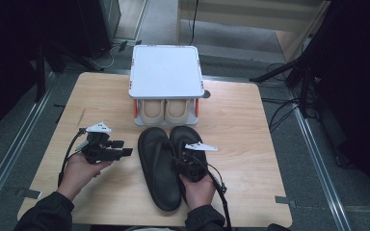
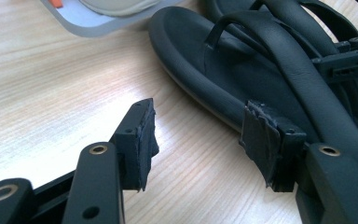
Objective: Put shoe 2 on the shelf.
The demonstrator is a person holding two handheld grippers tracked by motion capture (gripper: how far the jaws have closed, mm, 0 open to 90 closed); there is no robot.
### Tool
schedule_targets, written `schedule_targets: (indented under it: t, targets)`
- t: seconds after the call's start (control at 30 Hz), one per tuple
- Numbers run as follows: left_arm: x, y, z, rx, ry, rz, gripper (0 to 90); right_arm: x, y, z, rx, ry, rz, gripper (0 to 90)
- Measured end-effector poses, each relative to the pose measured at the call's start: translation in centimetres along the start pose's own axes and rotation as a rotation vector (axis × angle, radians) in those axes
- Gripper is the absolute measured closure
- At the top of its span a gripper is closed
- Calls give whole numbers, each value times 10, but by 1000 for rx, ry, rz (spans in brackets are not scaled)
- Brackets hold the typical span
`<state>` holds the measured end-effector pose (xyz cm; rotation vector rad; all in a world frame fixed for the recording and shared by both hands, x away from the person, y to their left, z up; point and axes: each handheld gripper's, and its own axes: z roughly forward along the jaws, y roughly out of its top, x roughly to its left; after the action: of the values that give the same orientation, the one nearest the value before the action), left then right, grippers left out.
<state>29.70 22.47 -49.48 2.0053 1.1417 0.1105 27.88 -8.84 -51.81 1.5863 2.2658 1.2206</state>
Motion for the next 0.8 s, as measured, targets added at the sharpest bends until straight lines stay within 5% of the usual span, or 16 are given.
schedule_targets:
  t: [0.8]
  targets:
    - [7, 0, -4, -3, 5, -19, 408, -12, 4, -26, 14, 16, -22, 769]
